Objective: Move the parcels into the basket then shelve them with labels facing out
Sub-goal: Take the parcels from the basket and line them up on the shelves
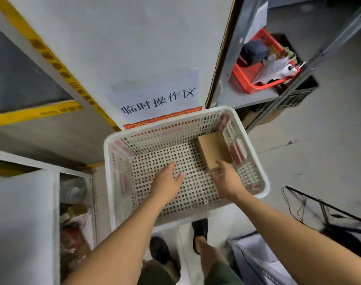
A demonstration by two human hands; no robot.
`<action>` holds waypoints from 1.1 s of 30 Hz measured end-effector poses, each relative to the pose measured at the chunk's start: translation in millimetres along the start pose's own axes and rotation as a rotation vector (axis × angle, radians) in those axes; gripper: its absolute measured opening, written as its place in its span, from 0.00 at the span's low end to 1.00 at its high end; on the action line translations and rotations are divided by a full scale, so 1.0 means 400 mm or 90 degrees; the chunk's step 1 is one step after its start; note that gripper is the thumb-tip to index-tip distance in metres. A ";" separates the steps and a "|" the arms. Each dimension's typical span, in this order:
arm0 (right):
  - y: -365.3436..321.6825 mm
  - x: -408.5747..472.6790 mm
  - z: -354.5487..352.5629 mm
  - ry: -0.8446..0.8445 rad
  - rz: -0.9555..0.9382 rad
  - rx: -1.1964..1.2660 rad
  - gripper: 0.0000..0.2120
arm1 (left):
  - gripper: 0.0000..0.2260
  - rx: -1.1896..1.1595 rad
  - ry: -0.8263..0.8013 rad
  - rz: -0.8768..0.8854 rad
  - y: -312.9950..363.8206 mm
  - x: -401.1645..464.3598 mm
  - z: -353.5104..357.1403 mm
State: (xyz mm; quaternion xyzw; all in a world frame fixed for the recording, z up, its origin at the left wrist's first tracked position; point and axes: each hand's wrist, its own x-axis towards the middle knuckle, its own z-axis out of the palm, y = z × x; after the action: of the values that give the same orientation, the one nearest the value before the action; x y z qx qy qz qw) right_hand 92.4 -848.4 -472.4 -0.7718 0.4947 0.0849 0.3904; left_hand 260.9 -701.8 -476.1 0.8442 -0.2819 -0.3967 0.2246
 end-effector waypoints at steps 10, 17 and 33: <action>0.208 0.355 0.101 0.039 0.056 -0.033 0.30 | 0.34 0.009 -0.122 -0.061 -0.044 0.446 0.285; 0.316 0.507 0.201 0.032 0.069 -0.085 0.36 | 0.39 -0.058 -0.137 -0.139 -0.051 0.627 0.479; 0.340 0.574 0.262 0.085 0.048 0.122 0.40 | 0.32 -0.325 -0.148 -0.199 -0.183 0.725 0.566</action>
State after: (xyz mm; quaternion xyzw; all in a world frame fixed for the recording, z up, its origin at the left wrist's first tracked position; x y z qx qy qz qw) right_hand 120.2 -964.8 -733.1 -0.7159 0.5541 0.0003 0.4249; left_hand 254.9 -872.6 -809.9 0.7427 -0.0637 -0.5781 0.3318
